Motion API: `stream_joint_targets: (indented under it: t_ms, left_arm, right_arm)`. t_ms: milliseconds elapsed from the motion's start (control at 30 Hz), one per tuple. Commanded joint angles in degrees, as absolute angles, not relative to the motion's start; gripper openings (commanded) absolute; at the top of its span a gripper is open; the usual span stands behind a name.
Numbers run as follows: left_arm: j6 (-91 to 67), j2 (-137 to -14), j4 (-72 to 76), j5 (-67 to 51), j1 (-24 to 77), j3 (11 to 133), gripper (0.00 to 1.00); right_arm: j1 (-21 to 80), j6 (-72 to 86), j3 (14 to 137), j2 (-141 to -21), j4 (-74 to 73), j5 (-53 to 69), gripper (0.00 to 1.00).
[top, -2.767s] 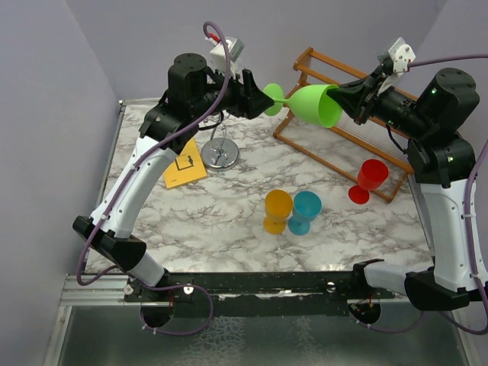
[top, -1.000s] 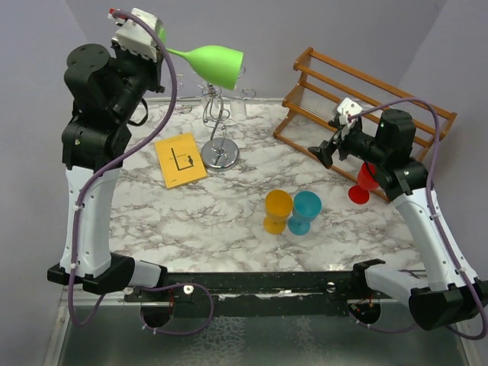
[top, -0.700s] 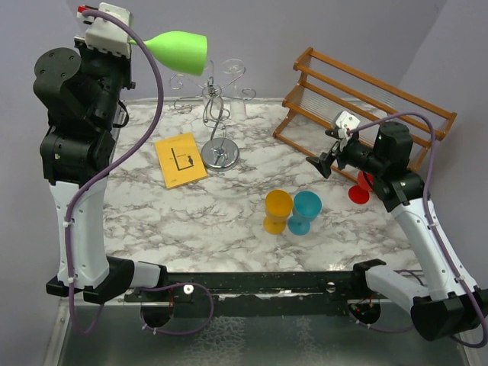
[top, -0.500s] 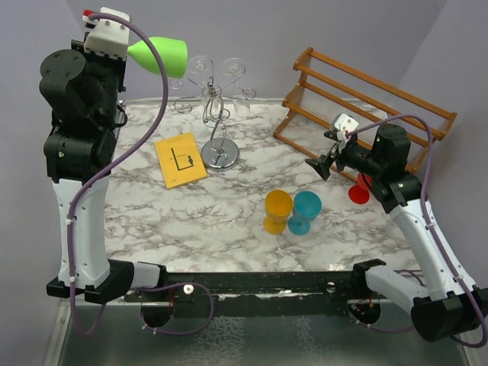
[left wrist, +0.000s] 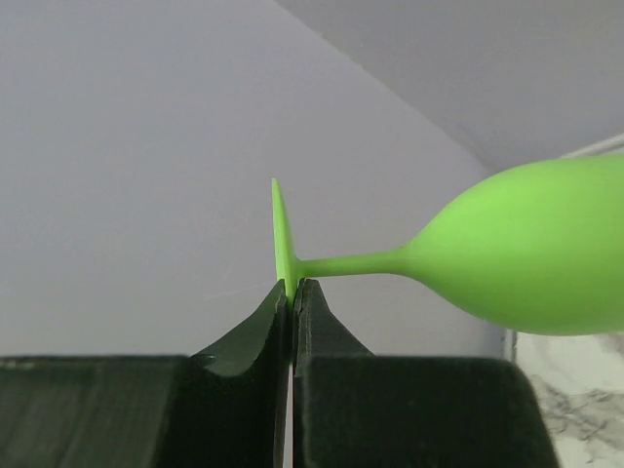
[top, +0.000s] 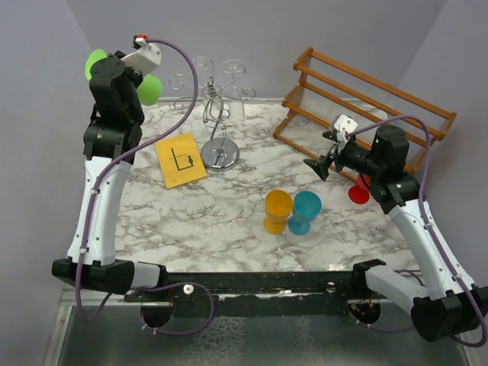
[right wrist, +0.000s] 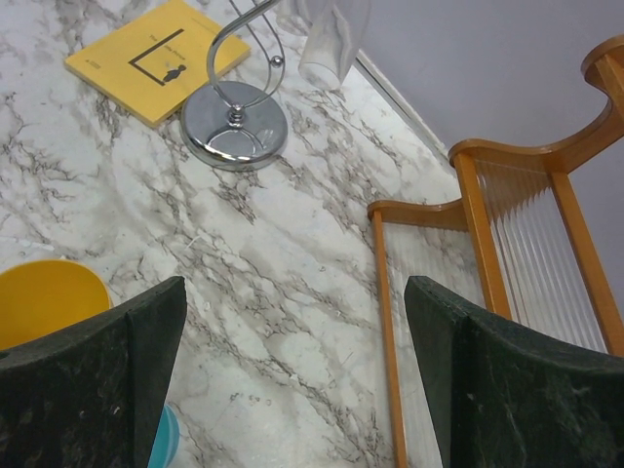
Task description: Place the wine glass upside down on the wine glass rack
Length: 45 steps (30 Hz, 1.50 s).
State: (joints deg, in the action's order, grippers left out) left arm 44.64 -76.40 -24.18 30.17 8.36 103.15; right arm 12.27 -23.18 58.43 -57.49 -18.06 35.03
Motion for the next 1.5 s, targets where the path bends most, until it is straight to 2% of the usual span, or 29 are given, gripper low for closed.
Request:
stream_joint_targets:
  t_ms: [0, 167, 700, 1467]
  left_arm:
    - [59.21, -77.98, -13.83, 34.1, 8.39, 95.63, 0.0]
    - [64.54, -80.74, -10.65, 31.38, 9.01, 92.83, 0.0]
    - [72.46, -88.55, -26.91, 17.44, 14.65, 100.97, 0.0]
    - [74.32, -92.08, -31.18, 13.21, 20.33, 105.35, 0.0]
  right_arm:
    - [12.13, -22.86, 57.81, -57.32, -16.16, 35.03, 0.93]
    - [12.13, -23.54, 57.02, -57.17, -15.82, 34.55, 0.93]
    - [12.13, -23.66, 56.11, -57.95, -15.25, 35.65, 0.93]
    - [12.1, -23.67, 55.9, -58.72, -15.18, 35.51, 0.93]
